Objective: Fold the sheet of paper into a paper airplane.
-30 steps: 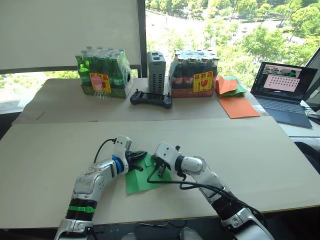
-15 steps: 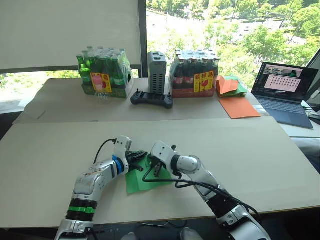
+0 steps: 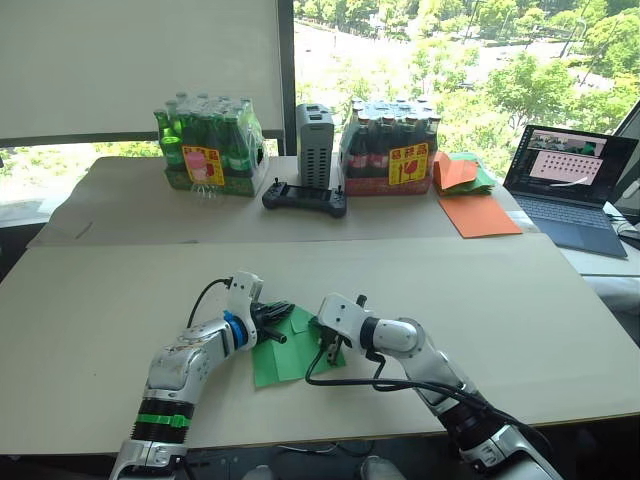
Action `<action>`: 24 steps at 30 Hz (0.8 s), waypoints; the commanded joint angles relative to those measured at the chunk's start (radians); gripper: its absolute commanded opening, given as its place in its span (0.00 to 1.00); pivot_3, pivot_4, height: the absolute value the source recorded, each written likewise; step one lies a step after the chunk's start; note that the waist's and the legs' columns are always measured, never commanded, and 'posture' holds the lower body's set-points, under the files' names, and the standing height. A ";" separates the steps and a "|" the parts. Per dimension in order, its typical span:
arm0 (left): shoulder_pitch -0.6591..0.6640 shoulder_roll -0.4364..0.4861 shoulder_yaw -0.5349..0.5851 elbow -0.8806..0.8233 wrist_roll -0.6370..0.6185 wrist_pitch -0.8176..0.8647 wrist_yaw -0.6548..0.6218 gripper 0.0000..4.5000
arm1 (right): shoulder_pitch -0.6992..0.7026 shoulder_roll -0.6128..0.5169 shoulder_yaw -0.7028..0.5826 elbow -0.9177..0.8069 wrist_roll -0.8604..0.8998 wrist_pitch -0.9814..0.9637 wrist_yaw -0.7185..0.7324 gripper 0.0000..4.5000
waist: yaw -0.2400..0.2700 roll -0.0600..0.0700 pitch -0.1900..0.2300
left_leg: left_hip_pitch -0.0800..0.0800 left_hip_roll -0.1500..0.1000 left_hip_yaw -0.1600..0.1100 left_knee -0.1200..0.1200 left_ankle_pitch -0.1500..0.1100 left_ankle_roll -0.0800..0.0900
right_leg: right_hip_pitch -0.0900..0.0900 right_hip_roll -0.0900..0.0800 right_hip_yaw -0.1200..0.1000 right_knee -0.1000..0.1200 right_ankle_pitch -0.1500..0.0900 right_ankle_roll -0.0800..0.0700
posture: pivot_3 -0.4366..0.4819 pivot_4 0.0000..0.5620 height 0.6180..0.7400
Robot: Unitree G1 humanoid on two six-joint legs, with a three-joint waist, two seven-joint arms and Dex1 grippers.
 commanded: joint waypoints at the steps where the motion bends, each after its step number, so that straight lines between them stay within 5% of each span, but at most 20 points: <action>1: 0.005 -0.007 0.036 -0.041 -0.032 0.030 0.019 0.00 | 0.004 0.011 0.018 0.051 -0.013 0.034 0.000 0.00 | -0.002 0.000 0.000 | 0.000 0.000 0.000 0.000 0.000 0.000 | 0.000 0.000 0.000 0.000 0.000 0.000 | 0.48 0.27 0.89; 12: 0.043 -0.032 0.217 -0.321 -0.302 0.225 0.104 0.00 | -0.015 0.027 0.020 0.084 -0.015 0.017 0.005 0.00 | -0.003 0.000 0.000 | -0.001 0.000 0.000 0.000 0.000 0.000 | -0.001 0.000 0.000 0.000 0.000 0.000 | 0.48 0.27 0.89; 24: 0.266 0.032 0.485 -0.504 -0.541 0.321 0.279 0.00 | -0.047 0.039 0.032 0.144 -0.011 -0.027 0.023 0.00 | -0.004 0.000 0.000 | 0.000 0.000 0.000 0.000 0.000 0.000 | -0.001 0.000 0.000 0.000 0.000 0.000 | 0.48 0.27 0.89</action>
